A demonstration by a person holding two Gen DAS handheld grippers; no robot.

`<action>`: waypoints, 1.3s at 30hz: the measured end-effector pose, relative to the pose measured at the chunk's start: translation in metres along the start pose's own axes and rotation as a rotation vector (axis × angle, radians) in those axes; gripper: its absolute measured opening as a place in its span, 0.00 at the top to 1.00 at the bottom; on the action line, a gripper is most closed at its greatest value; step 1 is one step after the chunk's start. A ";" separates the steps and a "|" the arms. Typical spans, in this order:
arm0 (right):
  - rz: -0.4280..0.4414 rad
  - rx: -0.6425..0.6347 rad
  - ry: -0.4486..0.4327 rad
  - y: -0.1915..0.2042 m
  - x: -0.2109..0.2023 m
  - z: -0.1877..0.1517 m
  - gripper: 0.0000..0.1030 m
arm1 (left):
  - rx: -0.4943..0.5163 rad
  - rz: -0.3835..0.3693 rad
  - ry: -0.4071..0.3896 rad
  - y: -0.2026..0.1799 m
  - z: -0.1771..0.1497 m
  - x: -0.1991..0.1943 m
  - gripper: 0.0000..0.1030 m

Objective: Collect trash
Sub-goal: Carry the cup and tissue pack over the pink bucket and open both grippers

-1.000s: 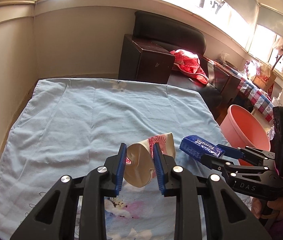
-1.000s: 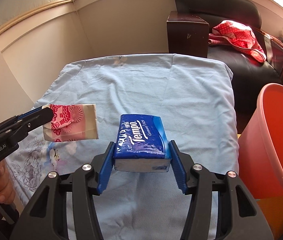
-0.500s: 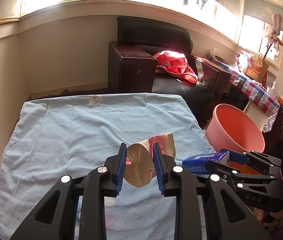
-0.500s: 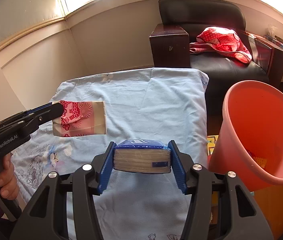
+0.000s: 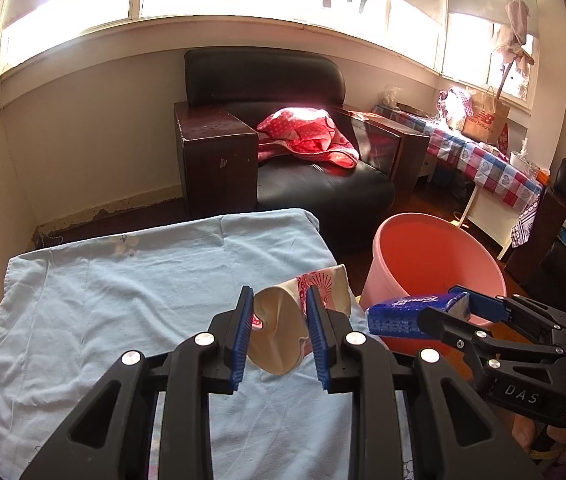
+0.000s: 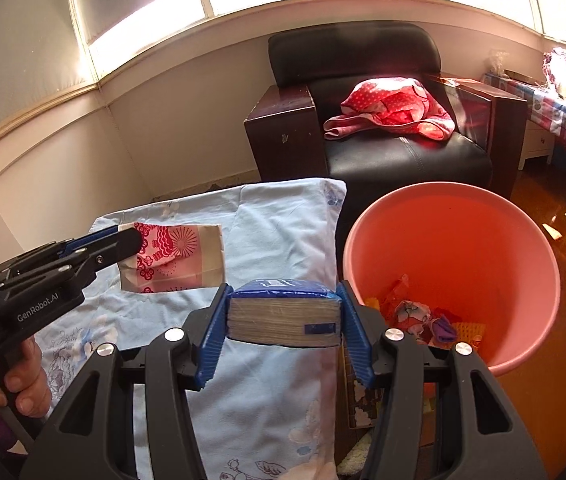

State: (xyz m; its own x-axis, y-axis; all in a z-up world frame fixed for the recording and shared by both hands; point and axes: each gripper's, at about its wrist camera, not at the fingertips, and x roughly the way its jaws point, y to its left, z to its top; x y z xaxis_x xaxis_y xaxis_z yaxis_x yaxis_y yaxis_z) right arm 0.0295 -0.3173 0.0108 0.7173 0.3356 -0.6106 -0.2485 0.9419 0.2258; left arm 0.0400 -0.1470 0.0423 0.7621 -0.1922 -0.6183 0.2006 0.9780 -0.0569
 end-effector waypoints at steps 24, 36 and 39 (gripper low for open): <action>-0.218 0.140 -0.050 -0.108 -0.018 0.008 0.48 | 0.124 -0.095 0.058 -0.113 0.032 0.080 0.75; -0.253 0.177 -0.018 -0.132 -0.008 0.003 0.48 | 0.144 -0.115 0.110 -0.141 0.034 0.114 0.74; -0.261 0.179 -0.009 -0.136 -0.004 0.003 0.48 | 0.142 -0.128 0.128 -0.145 0.034 0.122 0.74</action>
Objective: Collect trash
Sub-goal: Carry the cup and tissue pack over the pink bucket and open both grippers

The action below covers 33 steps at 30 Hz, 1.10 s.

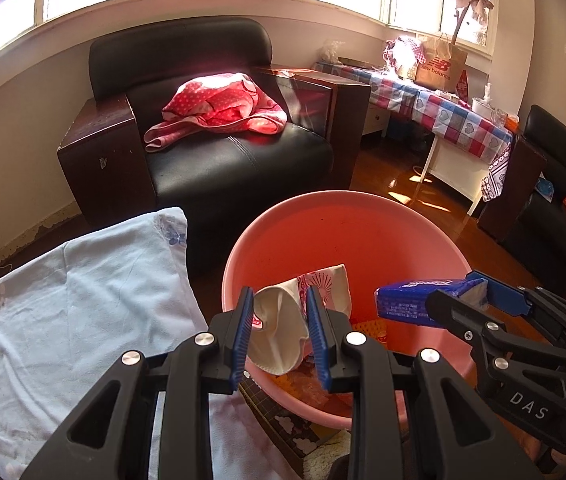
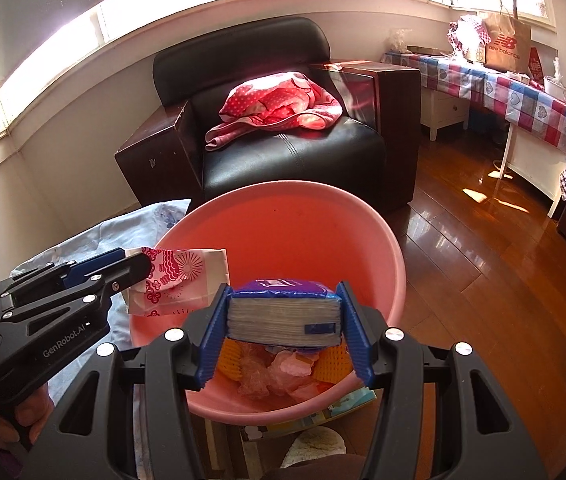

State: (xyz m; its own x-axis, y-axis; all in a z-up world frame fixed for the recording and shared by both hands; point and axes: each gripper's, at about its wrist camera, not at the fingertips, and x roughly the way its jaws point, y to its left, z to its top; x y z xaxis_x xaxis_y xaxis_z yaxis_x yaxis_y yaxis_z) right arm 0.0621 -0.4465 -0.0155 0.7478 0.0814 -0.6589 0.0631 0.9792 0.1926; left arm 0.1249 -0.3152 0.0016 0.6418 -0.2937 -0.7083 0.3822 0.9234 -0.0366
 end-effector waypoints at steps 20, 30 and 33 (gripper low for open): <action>-0.012 0.005 0.061 -0.005 0.023 -0.006 0.48 | -0.003 -0.043 0.042 -0.006 -0.005 0.022 0.61; -0.005 0.024 0.064 -0.008 0.020 -0.006 0.47 | -0.001 -0.056 0.021 -0.009 -0.007 0.012 0.55; 0.000 0.022 0.056 -0.008 0.016 -0.005 0.47 | -0.006 -0.055 0.010 -0.008 -0.007 0.007 0.53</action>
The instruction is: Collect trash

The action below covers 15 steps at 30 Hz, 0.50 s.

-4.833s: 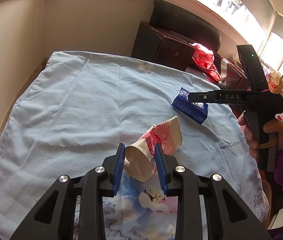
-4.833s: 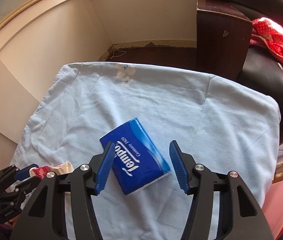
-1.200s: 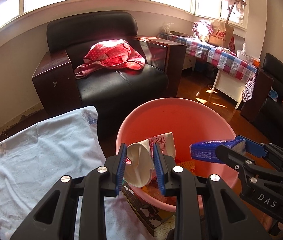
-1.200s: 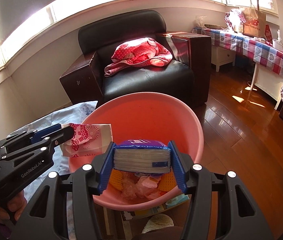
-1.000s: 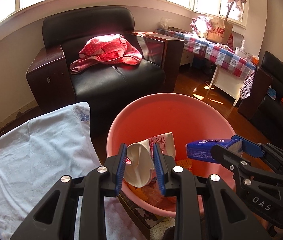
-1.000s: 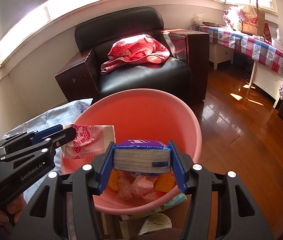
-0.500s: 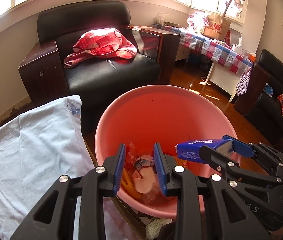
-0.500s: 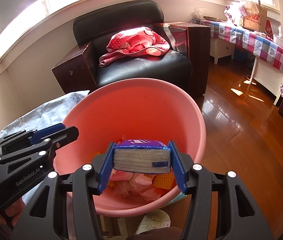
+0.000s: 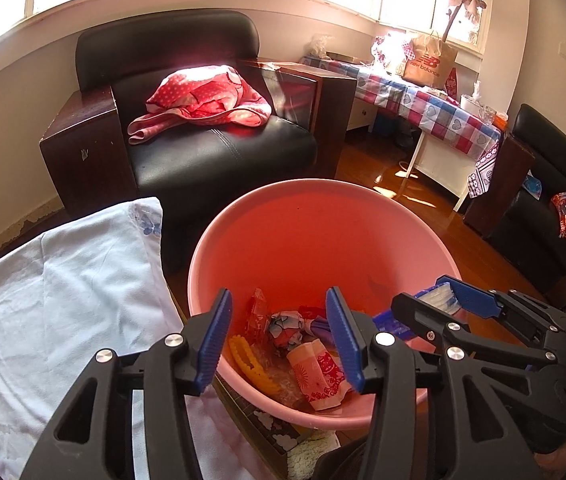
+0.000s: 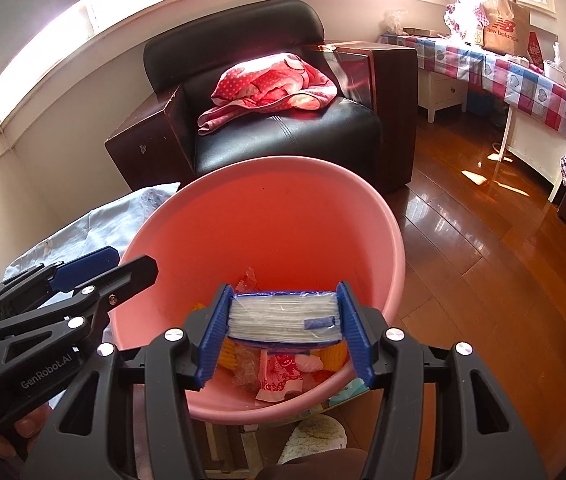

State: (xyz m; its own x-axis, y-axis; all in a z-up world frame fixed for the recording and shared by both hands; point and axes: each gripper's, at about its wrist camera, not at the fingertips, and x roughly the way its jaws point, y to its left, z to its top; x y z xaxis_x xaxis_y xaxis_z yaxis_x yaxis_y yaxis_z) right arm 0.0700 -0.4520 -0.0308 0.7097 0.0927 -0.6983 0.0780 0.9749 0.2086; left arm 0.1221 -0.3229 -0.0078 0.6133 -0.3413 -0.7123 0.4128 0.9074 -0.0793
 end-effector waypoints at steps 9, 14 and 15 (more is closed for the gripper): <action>0.015 -0.017 -0.045 0.005 -0.018 0.003 0.47 | -0.010 0.002 -0.029 0.004 0.000 -0.015 0.52; 0.018 -0.028 -0.057 0.007 -0.027 0.002 0.47 | -0.018 0.001 -0.044 0.005 -0.002 -0.025 0.52; 0.019 -0.029 -0.060 0.008 -0.030 0.001 0.47 | -0.020 0.001 -0.046 0.005 -0.003 -0.026 0.52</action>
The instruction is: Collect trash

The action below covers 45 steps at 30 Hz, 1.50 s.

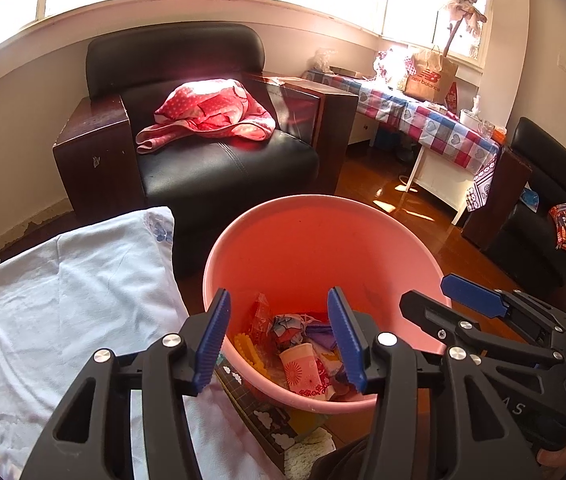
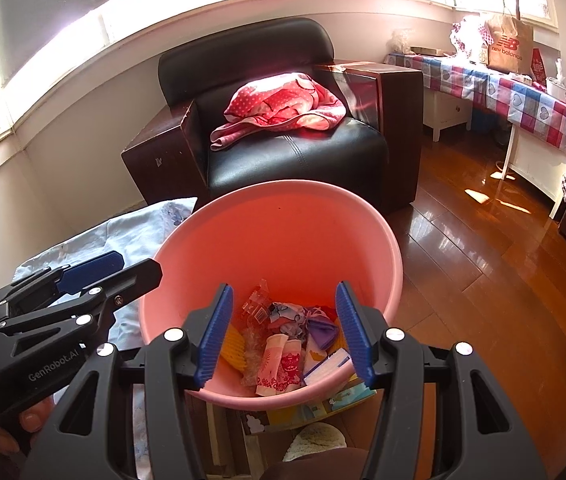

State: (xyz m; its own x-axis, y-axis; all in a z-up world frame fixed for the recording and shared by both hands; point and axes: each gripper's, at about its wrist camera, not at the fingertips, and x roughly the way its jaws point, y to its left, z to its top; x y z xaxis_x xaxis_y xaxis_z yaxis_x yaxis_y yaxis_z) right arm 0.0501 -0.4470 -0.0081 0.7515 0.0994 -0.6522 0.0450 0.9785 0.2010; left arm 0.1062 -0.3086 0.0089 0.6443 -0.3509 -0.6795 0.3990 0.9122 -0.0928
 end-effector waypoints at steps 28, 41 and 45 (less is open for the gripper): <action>0.019 -0.125 -0.078 0.080 -0.061 -0.036 0.47 | -0.081 0.054 -0.115 0.046 -0.045 -0.102 0.51; 0.026 -0.155 -0.076 0.119 -0.072 -0.064 0.47 | -0.149 0.085 -0.146 0.077 -0.076 -0.139 0.52; 0.026 -0.156 -0.070 0.124 -0.072 -0.071 0.47 | -0.152 0.094 -0.144 0.079 -0.082 -0.142 0.52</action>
State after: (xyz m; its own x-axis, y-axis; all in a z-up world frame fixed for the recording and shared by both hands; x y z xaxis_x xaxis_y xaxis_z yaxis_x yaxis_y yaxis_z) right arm -0.0452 -0.3197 0.0119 0.7953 0.1177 -0.5946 -0.0740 0.9925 0.0975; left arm -0.0067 -0.1690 0.0387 0.7647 -0.2799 -0.5805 0.2375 0.9597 -0.1499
